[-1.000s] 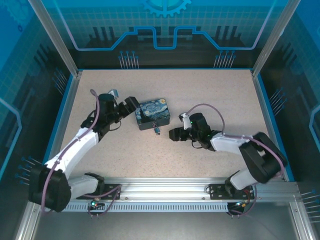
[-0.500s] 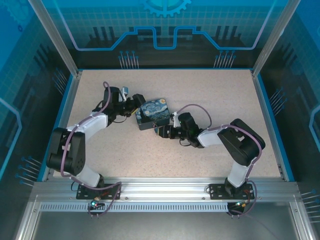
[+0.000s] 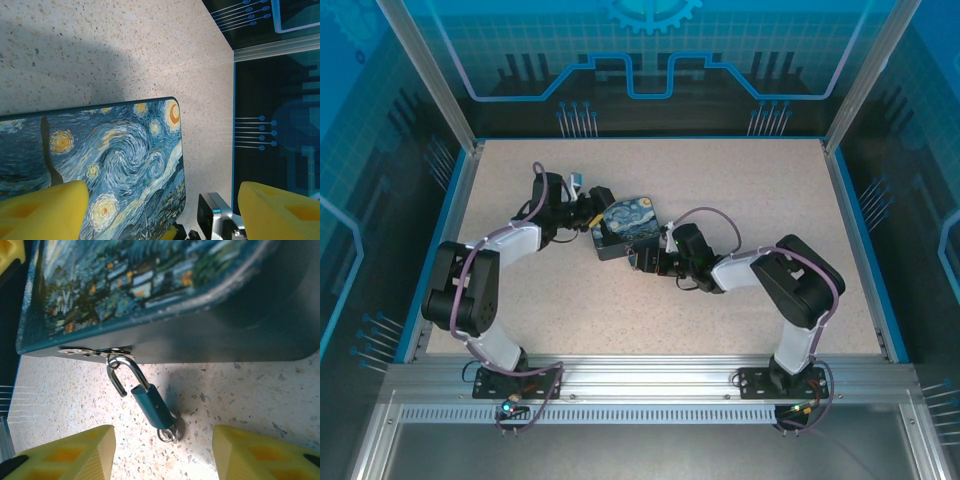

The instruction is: Unlock a padlock with a key

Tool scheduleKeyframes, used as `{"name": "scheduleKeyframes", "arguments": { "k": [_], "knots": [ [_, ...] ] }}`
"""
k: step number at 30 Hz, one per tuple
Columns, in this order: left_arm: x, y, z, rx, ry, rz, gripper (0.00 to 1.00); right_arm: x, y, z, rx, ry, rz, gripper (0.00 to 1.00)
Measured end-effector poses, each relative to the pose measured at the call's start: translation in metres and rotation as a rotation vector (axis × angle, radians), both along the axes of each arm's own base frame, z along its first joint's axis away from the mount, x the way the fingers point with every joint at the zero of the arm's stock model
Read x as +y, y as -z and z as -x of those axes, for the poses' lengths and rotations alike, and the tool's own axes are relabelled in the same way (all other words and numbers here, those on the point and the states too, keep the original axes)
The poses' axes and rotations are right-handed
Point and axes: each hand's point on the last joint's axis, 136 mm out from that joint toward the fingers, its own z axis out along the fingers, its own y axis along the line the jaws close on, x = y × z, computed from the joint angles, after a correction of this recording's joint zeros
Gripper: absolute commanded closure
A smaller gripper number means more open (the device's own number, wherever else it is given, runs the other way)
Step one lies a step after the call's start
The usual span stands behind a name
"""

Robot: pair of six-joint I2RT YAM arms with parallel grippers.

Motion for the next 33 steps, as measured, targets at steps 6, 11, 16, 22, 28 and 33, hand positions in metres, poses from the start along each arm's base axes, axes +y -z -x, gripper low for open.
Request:
{"name": "scheduleKeyframes", "arguments": {
  "k": [6, 11, 16, 22, 28, 33],
  "knots": [
    [-0.001, 0.005, 0.004, 0.012, -0.004, 0.023, 0.22, 0.003, 0.002, -0.002, 0.007, -0.003, 0.002, 0.5],
    [-0.001, 0.006, 0.004, 0.006, -0.008, 0.031, 0.23, 0.007, 0.003, -0.003, 0.013, -0.017, -0.007, 0.51],
    [-0.001, 0.005, 0.004, 0.009, -0.013, 0.039, 0.23, 0.009, 0.003, -0.004, 0.017, -0.024, -0.012, 0.53],
    [-0.001, 0.006, 0.004, 0.011, -0.014, 0.04, 0.23, 0.014, 0.004, -0.006, 0.023, -0.039, -0.021, 0.56],
    [-0.001, 0.006, 0.004, 0.01, -0.014, 0.041, 0.24, 0.018, 0.004, -0.006, 0.031, -0.054, -0.029, 0.61],
    [-0.001, 0.006, 0.004, 0.009, -0.014, 0.041, 0.24, 0.02, 0.006, -0.005, 0.037, -0.063, -0.034, 0.71]
  ]
}}
